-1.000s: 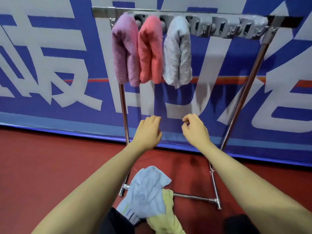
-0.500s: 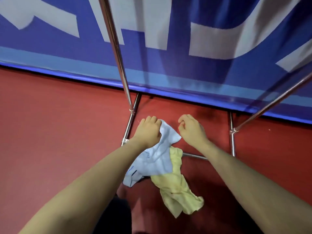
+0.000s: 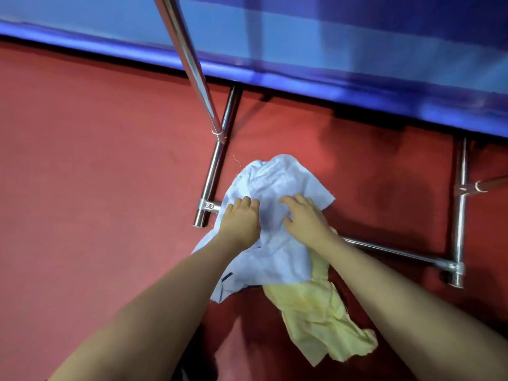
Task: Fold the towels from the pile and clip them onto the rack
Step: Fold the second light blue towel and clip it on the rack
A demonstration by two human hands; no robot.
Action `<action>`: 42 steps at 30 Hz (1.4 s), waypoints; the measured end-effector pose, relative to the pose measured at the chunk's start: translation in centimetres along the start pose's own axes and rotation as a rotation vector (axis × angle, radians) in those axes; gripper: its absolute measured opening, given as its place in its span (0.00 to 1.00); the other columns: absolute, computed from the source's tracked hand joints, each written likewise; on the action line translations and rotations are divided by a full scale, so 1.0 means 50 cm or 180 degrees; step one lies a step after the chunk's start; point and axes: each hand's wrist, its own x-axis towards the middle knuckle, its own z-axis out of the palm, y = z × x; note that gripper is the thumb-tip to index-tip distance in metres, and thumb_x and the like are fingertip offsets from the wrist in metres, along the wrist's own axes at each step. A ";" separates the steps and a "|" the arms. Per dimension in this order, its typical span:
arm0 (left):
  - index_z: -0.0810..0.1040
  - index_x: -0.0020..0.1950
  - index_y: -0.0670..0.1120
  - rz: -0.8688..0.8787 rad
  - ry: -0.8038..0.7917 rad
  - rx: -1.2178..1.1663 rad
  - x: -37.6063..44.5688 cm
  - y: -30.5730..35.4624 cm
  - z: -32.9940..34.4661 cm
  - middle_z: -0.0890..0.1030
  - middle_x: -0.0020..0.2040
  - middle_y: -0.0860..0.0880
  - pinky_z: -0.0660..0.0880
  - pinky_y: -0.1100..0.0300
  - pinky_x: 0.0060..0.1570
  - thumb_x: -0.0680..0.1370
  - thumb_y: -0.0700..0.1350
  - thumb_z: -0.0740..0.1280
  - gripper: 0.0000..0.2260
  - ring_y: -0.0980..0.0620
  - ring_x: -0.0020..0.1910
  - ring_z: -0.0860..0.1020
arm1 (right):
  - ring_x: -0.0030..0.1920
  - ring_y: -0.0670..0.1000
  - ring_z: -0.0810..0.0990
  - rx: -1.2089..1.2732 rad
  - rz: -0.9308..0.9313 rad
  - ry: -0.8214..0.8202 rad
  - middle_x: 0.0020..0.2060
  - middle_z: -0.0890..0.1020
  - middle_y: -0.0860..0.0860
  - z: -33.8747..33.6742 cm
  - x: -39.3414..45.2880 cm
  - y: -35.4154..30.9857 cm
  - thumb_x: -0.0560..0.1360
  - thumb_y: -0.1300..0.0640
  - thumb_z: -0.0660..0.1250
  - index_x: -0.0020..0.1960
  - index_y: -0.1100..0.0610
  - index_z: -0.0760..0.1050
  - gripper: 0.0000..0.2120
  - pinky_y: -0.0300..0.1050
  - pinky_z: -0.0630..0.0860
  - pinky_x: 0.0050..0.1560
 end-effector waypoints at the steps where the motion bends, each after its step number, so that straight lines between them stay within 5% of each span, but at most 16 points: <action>1: 0.66 0.66 0.41 -0.0014 -0.0003 -0.0028 0.005 -0.008 0.011 0.71 0.61 0.44 0.63 0.55 0.60 0.76 0.39 0.58 0.18 0.44 0.60 0.68 | 0.63 0.57 0.68 -0.0120 -0.0018 -0.0142 0.64 0.68 0.53 0.013 0.013 -0.006 0.76 0.58 0.60 0.72 0.52 0.61 0.25 0.49 0.65 0.62; 4: 0.66 0.66 0.41 -0.0030 -0.0033 -0.0133 0.015 -0.029 0.041 0.71 0.62 0.44 0.63 0.57 0.59 0.75 0.37 0.57 0.19 0.44 0.60 0.68 | 0.66 0.56 0.64 -0.0494 -0.0023 -0.0472 0.67 0.63 0.52 0.057 0.045 -0.024 0.76 0.53 0.62 0.75 0.48 0.53 0.31 0.49 0.61 0.64; 6: 0.65 0.66 0.41 -0.0069 -0.0123 -0.0219 0.016 -0.035 0.054 0.70 0.62 0.44 0.63 0.57 0.58 0.75 0.37 0.58 0.19 0.45 0.60 0.68 | 0.64 0.56 0.66 -0.0813 -0.0008 -0.0493 0.65 0.65 0.52 0.084 0.059 -0.029 0.75 0.51 0.64 0.73 0.49 0.58 0.28 0.48 0.61 0.61; 9: 0.65 0.65 0.42 -0.0078 -0.0222 -0.0348 0.013 -0.031 0.067 0.70 0.61 0.45 0.64 0.57 0.56 0.74 0.37 0.59 0.19 0.45 0.59 0.69 | 0.40 0.52 0.79 -0.1240 -0.0338 0.0428 0.40 0.78 0.50 0.102 0.057 -0.030 0.59 0.56 0.78 0.47 0.53 0.77 0.18 0.44 0.60 0.45; 11: 0.65 0.64 0.43 -0.0072 -0.0208 -0.0426 0.009 -0.023 0.068 0.71 0.61 0.45 0.63 0.57 0.54 0.74 0.37 0.60 0.19 0.45 0.58 0.69 | 0.27 0.51 0.76 -0.0963 -0.0501 0.0830 0.27 0.74 0.48 0.092 0.042 -0.025 0.49 0.64 0.79 0.34 0.54 0.74 0.19 0.45 0.55 0.38; 18: 0.65 0.68 0.43 0.0013 0.0144 -0.1091 -0.033 0.037 0.029 0.71 0.61 0.46 0.62 0.54 0.57 0.77 0.46 0.62 0.20 0.44 0.59 0.69 | 0.36 0.46 0.72 0.0675 -0.0459 0.1356 0.31 0.72 0.44 0.009 -0.049 -0.022 0.72 0.69 0.61 0.43 0.56 0.71 0.09 0.42 0.54 0.44; 22: 0.72 0.50 0.42 -0.0012 0.0709 -0.1607 -0.081 0.082 -0.029 0.75 0.46 0.46 0.63 0.53 0.50 0.79 0.43 0.60 0.05 0.44 0.48 0.73 | 0.41 0.51 0.68 0.1332 -0.0266 0.1303 0.28 0.71 0.45 -0.054 -0.118 -0.050 0.78 0.64 0.57 0.48 0.58 0.72 0.06 0.40 0.56 0.46; 27: 0.66 0.39 0.42 -0.0156 0.0936 -0.2546 -0.164 0.133 -0.119 0.67 0.29 0.53 0.63 0.61 0.32 0.78 0.43 0.57 0.09 0.56 0.30 0.64 | 0.36 0.42 0.65 0.1807 -0.0182 0.1981 0.32 0.75 0.49 -0.133 -0.213 -0.074 0.77 0.63 0.59 0.47 0.59 0.71 0.04 0.41 0.60 0.49; 32: 0.68 0.50 0.41 0.0247 0.1460 -0.2285 -0.252 0.183 -0.248 0.78 0.36 0.42 0.71 0.51 0.38 0.79 0.42 0.56 0.05 0.41 0.35 0.75 | 0.41 0.56 0.78 0.1506 -0.0350 0.2275 0.37 0.79 0.50 -0.229 -0.309 -0.094 0.76 0.59 0.60 0.47 0.59 0.73 0.05 0.47 0.64 0.49; 35: 0.70 0.51 0.39 0.0499 0.1821 -0.2051 -0.311 0.217 -0.325 0.79 0.39 0.43 0.71 0.50 0.42 0.78 0.38 0.57 0.04 0.37 0.39 0.76 | 0.46 0.53 0.77 0.1591 -0.0545 0.2414 0.44 0.78 0.50 -0.296 -0.384 -0.113 0.75 0.57 0.60 0.46 0.57 0.73 0.04 0.52 0.68 0.53; 39: 0.73 0.49 0.41 0.0775 0.2286 -0.1781 -0.401 0.251 -0.416 0.78 0.39 0.48 0.66 0.55 0.40 0.77 0.38 0.60 0.04 0.41 0.42 0.76 | 0.30 0.47 0.70 0.1786 -0.0822 0.2554 0.28 0.74 0.46 -0.382 -0.485 -0.143 0.76 0.56 0.63 0.41 0.51 0.69 0.06 0.47 0.70 0.39; 42: 0.75 0.51 0.43 0.0864 0.2471 -0.1688 -0.465 0.268 -0.475 0.82 0.43 0.44 0.72 0.52 0.43 0.76 0.41 0.63 0.05 0.40 0.45 0.78 | 0.28 0.44 0.65 0.1922 -0.1000 0.2589 0.26 0.68 0.45 -0.438 -0.562 -0.172 0.77 0.59 0.64 0.41 0.54 0.68 0.08 0.45 0.66 0.35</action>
